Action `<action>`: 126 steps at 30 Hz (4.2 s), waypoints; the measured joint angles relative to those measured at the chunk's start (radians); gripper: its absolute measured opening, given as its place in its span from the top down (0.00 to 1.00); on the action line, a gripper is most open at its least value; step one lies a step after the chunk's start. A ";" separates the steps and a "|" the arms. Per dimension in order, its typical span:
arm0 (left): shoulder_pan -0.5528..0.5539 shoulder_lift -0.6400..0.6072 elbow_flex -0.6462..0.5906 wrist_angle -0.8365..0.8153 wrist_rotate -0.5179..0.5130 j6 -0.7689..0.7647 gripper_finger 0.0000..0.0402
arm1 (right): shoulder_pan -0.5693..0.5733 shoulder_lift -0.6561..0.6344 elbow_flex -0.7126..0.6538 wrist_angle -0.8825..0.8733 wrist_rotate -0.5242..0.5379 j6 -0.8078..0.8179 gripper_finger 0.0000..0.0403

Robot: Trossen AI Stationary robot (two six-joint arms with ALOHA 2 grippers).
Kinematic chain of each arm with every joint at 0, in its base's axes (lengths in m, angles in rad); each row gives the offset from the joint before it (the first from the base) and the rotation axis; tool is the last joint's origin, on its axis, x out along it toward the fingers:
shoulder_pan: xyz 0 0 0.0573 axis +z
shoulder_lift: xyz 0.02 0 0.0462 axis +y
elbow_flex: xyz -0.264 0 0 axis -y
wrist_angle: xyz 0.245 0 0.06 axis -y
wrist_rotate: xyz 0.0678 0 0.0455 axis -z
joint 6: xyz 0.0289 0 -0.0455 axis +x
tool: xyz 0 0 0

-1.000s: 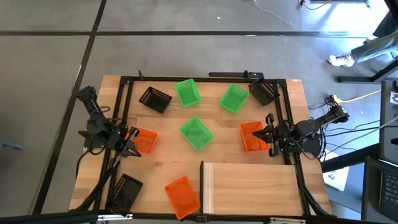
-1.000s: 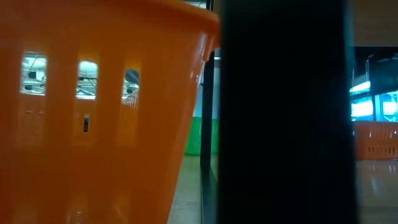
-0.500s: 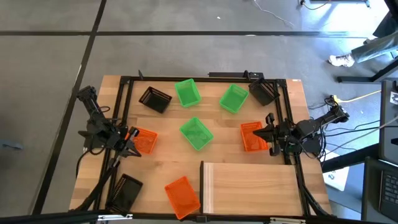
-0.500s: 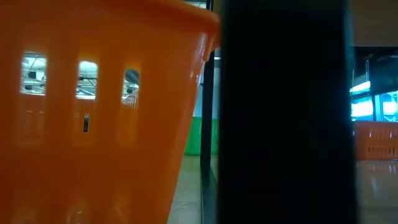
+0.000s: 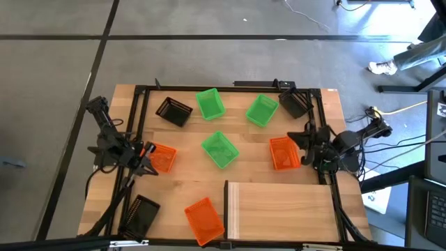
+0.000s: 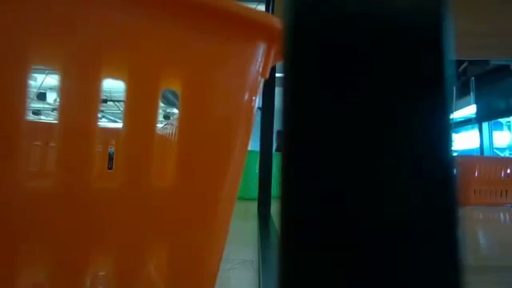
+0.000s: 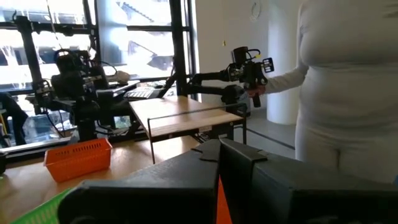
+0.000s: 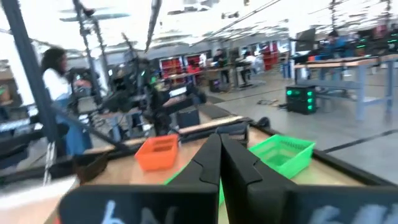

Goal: Stack baskets on shelf by color
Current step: Put the top right orange bin on the shelf

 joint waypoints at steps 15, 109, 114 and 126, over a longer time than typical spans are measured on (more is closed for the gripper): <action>0.000 0.003 0.289 -0.027 -0.392 0.152 1.00 | 0.000 0.377 0.527 -0.400 0.306 0.070 1.00; 1.033 0.930 1.246 -0.887 0.435 -0.684 1.00 | -0.775 1.406 1.183 -1.578 -0.826 -0.036 0.72; 1.033 0.930 1.246 -0.887 0.435 -0.684 1.00 | -0.775 1.435 1.075 -1.494 -0.825 -0.224 0.72; 1.033 0.930 1.246 -0.887 0.435 -0.658 1.00 | -0.775 1.466 0.901 -1.302 -0.718 -0.319 0.72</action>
